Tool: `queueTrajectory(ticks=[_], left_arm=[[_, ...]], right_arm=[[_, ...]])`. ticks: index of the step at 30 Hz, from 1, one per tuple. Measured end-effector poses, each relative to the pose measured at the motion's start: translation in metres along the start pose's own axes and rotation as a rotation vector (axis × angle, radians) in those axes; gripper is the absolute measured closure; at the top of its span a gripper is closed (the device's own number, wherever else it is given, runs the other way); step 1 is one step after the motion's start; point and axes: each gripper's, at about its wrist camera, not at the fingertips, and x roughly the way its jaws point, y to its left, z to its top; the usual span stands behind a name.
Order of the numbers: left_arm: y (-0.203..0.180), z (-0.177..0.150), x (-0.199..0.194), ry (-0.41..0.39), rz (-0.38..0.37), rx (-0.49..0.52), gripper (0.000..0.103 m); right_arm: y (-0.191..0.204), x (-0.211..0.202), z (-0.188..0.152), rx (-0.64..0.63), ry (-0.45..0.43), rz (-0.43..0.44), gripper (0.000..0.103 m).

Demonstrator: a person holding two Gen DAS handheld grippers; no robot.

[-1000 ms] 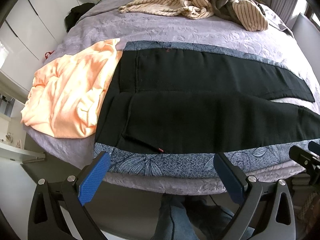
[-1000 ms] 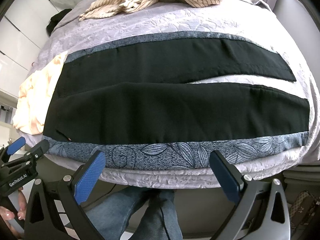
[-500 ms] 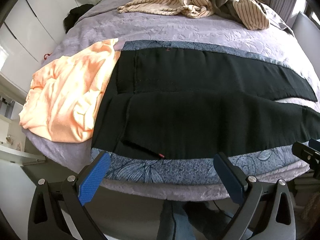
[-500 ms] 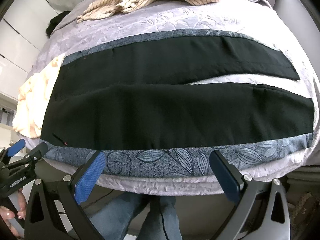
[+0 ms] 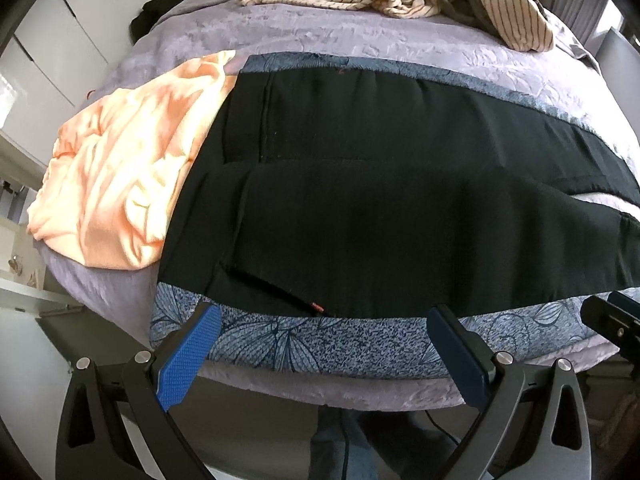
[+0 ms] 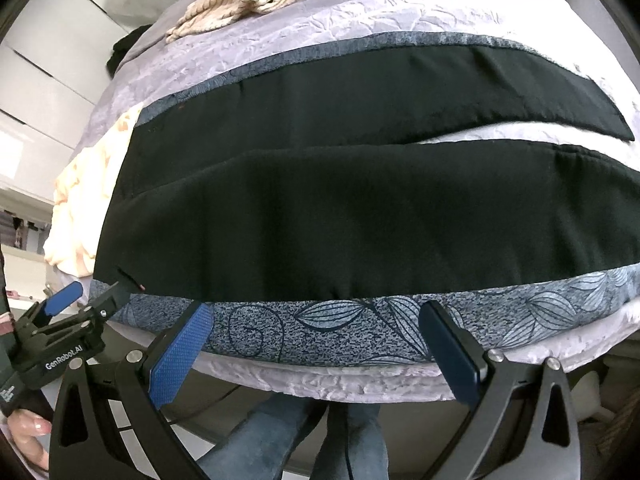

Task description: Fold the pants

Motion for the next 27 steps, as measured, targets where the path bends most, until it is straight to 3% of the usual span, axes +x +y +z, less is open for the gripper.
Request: queueTrajectory(ticks=[8, 12, 16, 19, 24, 27], left_arm=[[0.007, -0.005, 0.003, -0.002, -0.018, -0.015, 0.0], [0.026, -0.01, 0.0, -0.051, -0.179, -0.098, 0.0], [0.062, -0.025, 0.007, -0.068, -0.34, -0.209, 0.0], [0.084, -0.042, 0.03, -0.007, -0.425, -0.273, 0.0], [0.093, -0.059, 0.065, 0.082, -0.511, -0.348, 0.0], [0.09, -0.049, 0.065, 0.052, -0.532, -0.369, 0.0]], right_arm=[[-0.007, 0.004, -0.002, 0.033, -0.005, 0.072, 0.0], [-0.017, 0.007, -0.003, 0.104, -0.005, 0.235, 0.0], [-0.037, 0.019, -0.013, 0.209, 0.026, 0.541, 0.002], [-0.055, 0.036, -0.028, 0.289, 0.079, 0.624, 0.023], [-0.08, 0.065, -0.051, 0.417, 0.14, 0.683, 0.025], [-0.088, 0.07, -0.056, 0.453, 0.132, 0.698, 0.025]])
